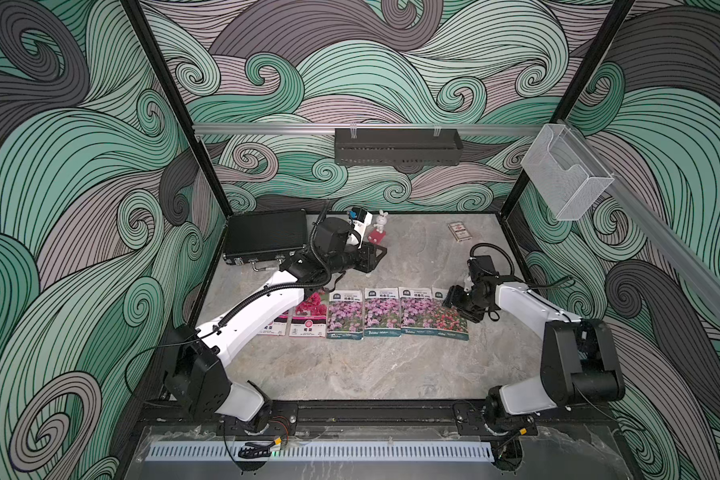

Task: Arrange the seed packets in a row
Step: Place the seed packet at the center of the board.

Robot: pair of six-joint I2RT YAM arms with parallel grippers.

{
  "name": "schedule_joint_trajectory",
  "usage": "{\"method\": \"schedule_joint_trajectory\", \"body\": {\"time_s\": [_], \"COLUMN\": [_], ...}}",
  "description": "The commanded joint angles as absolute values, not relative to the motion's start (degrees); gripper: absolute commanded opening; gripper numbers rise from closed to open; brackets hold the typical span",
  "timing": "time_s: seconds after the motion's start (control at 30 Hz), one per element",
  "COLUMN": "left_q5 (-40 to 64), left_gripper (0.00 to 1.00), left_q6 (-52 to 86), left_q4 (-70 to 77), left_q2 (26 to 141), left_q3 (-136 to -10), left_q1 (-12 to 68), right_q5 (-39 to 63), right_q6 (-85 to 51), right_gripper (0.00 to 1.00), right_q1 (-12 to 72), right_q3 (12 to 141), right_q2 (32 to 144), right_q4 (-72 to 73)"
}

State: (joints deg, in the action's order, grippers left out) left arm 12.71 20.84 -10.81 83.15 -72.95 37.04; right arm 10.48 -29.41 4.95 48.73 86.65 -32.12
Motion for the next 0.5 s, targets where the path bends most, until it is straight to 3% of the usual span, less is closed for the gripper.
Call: {"method": "schedule_joint_trajectory", "body": {"time_s": [0.0,0.47], "left_q5": [11.16,11.25], "left_gripper": [0.41,0.4], "left_q6": [22.21,22.43], "left_q4": [-12.01,-13.45], "left_q2": [83.06,81.91], "left_q3": [-72.79,-72.11], "left_q1": [37.79,39.0], "right_q5": [7.19,3.24], "right_q6": [-31.18,-27.03], "right_gripper": [0.69,0.71], "right_q1": [5.36,5.94], "right_q3": [50.8,60.93], "right_q2": [89.42,99.89], "right_q4": [-33.4,-42.07]}}
